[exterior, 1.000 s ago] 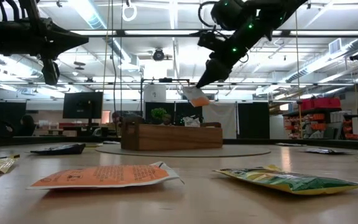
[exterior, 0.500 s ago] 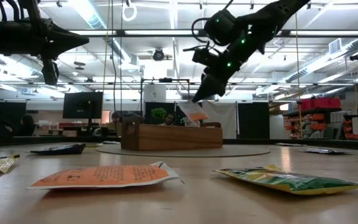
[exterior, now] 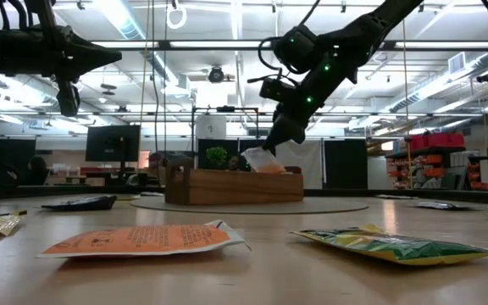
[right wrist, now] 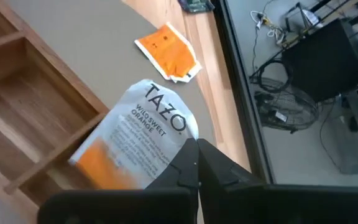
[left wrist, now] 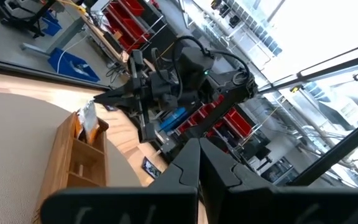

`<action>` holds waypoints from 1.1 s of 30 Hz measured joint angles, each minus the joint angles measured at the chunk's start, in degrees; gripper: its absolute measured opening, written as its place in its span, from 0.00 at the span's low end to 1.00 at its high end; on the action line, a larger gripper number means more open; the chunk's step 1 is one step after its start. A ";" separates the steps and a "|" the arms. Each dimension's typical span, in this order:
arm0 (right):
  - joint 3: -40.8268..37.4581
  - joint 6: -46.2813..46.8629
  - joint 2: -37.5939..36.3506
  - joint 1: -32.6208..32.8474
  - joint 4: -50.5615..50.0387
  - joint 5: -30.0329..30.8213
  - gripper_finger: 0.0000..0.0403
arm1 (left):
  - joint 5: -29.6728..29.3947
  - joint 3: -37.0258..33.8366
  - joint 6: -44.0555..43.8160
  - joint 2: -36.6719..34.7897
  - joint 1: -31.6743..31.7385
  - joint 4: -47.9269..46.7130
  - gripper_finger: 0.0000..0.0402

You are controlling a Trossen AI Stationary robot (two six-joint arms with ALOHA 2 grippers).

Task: Pick & Place Tea
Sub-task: Put the orange tea bag into the right section of the wooden organizer

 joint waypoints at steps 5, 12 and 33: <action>0.00 1.33 -0.01 -0.67 -0.06 -1.37 0.00 | -0.10 0.00 0.00 0.02 0.00 -0.02 0.01; 0.00 0.12 -0.01 -0.65 -0.84 -3.02 0.01 | -0.13 0.00 0.00 0.01 0.01 -0.01 0.01; -0.04 -0.45 -3.49 -0.34 -5.45 -2.39 0.27 | -0.60 0.00 0.46 0.02 0.01 -0.03 0.01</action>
